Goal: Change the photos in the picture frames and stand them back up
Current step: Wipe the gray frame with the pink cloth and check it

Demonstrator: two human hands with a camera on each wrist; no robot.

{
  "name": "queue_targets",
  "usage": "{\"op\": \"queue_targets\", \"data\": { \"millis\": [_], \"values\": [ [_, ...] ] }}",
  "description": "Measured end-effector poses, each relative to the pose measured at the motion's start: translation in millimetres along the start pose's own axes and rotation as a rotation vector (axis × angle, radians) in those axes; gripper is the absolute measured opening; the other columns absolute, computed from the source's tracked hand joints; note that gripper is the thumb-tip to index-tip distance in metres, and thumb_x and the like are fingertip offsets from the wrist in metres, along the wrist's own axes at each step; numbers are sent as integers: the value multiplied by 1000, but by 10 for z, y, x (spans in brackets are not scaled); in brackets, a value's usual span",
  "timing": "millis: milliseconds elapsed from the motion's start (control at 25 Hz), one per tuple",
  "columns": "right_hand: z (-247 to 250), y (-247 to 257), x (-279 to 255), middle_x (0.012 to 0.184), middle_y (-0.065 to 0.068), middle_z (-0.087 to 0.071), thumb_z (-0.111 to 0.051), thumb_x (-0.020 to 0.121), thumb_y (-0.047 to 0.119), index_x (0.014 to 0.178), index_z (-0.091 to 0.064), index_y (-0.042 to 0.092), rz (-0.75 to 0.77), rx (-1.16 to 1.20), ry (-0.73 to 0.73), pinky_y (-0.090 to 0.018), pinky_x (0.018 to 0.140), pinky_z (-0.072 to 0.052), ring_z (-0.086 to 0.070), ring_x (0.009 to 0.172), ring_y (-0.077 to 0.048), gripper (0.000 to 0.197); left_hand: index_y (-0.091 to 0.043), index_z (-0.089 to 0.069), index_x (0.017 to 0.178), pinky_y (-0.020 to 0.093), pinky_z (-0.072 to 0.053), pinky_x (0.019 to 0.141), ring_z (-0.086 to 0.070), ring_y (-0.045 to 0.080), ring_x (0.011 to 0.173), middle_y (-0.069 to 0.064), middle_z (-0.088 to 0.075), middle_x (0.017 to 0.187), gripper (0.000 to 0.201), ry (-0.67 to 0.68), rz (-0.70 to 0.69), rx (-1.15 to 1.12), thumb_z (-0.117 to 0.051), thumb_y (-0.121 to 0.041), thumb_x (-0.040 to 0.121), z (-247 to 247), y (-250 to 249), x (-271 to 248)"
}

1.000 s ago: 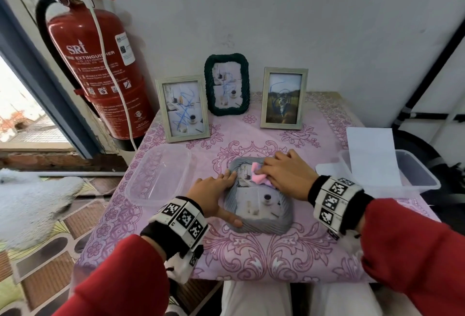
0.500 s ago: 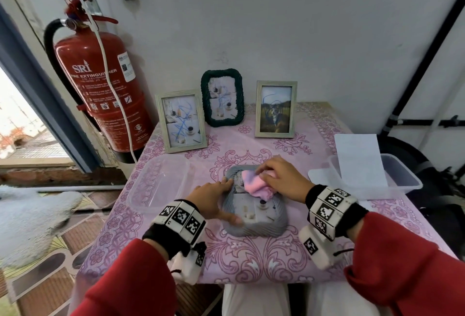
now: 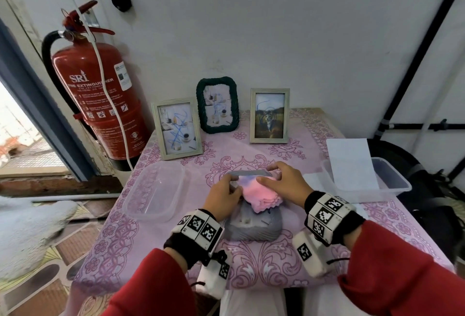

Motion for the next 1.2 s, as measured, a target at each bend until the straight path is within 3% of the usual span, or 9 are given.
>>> {"op": "queue_targets", "data": {
  "millis": [160,240,400,520,720,800,920,1040,1200],
  "values": [
    [-67,-38,-43,93,3,-57,-68,84,19,116,-60,12,-13,146,60,-20,70,-44,-53,92,-16,34,-13,-42,131,37,-53,82,-61,26,87,10,-62,95,37,35,60,-229,-48,-20,95,-82,37,3],
    [-78,-18,-85,83,10,-54,-67,83,9,118,-59,12,19,215,49,-16,68,-45,-54,90,-18,36,-15,-39,133,45,-54,84,-63,29,86,18,-62,100,41,56,83,-354,-51,-18,94,-100,54,0],
    [-64,53,-164,86,2,-56,-61,82,-8,126,-53,17,69,435,40,-16,62,-52,-58,84,-17,52,-22,-36,133,26,-58,65,-66,20,76,16,-62,99,51,160,39,-603,-58,-9,89,-142,-7,-27],
    [-67,112,-201,91,-2,-56,-60,84,-6,128,-52,19,99,470,40,-12,63,-52,-57,86,-13,52,-16,-39,134,27,-59,68,-65,23,85,23,-58,115,51,137,30,-735,-57,-2,88,-114,-12,-19],
    [-75,52,-210,82,-2,-54,-51,93,3,126,-56,20,76,503,-20,-21,59,-49,-55,73,-16,37,-25,-51,119,16,-54,64,-59,11,89,10,-51,123,43,14,-70,-597,-52,5,88,68,-46,-41],
    [-33,-47,-189,82,-1,-54,-51,91,1,125,-56,17,53,451,-88,-26,65,-48,-51,73,-17,38,-26,-51,118,14,-52,63,-58,11,91,8,-51,127,44,-16,-95,-550,-48,6,88,182,-54,-56],
    [-9,-197,-158,101,-7,-56,-60,85,3,128,-53,12,20,209,-120,-25,79,-45,-52,88,-17,44,-28,-51,118,14,-52,60,-59,14,92,6,-49,127,45,-43,-103,-527,-46,5,89,438,-63,-86],
    [-117,-305,-132,122,-19,-50,-67,81,12,132,-46,9,-35,-18,-51,-38,98,-43,-51,111,-32,56,-28,-50,121,17,-55,60,-59,14,94,4,-48,127,44,-72,-110,-492,-56,0,87,765,-53,-121],
    [-182,-294,-104,121,-21,-54,-68,79,9,126,-52,3,9,-53,-17,-28,89,-46,-56,107,-31,50,-25,-49,126,24,-59,65,-55,24,104,4,-42,131,51,-115,-95,-374,-60,1,84,1232,60,-158]
  ]
}}
Point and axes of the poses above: each hand's wrist, its own x-axis towards the middle knuckle, its own z-axis out of the back of the hand, y = z × x, the point moved 6 cm from there along x, towards the middle knuckle
